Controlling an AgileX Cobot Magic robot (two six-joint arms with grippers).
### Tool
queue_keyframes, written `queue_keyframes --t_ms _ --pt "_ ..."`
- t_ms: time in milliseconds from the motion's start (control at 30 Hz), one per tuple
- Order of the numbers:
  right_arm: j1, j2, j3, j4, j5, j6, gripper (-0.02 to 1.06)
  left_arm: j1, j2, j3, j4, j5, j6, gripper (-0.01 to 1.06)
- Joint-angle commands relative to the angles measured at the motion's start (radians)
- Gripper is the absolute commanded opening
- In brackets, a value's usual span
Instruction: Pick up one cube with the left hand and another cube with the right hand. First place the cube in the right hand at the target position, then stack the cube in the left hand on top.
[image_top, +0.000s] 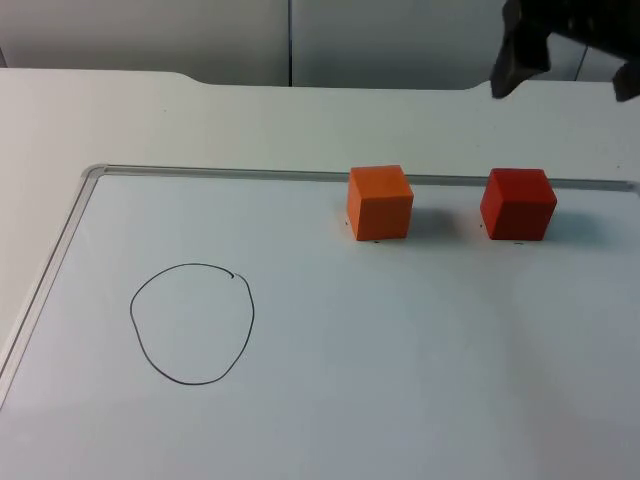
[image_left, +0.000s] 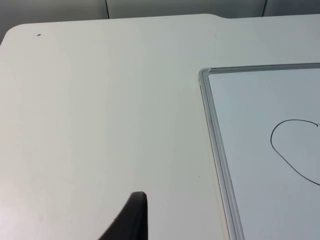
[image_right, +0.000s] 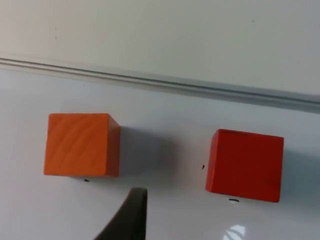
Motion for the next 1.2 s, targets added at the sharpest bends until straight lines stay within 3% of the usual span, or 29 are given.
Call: queue_keyframes --t_ms 0,133,233,533,1167 --pt "0.005 0.034 -0.01 -0.039 -0.022 0.054 1.0 0.005 -0.004 0.006 0.0 -0.008 0.0 1.05" --pt "0.005 0.125 -0.01 -0.147 -0.038 0.167 1.0 0.005 -0.004 0.006 0.0 -0.008 0.0 1.05" --pt "0.005 0.156 -0.01 -0.177 -0.051 0.225 1.0 0.005 -0.004 0.006 0.0 -0.008 0.0 1.05" --pt "0.001 0.251 -0.01 -0.193 -0.12 0.333 0.99 0.005 -0.004 0.006 0.0 -0.008 0.0 1.05" --pt "-0.029 0.308 -0.01 -0.208 -0.213 0.361 0.91 0.005 -0.004 0.006 0.0 -0.008 0.0 1.05"
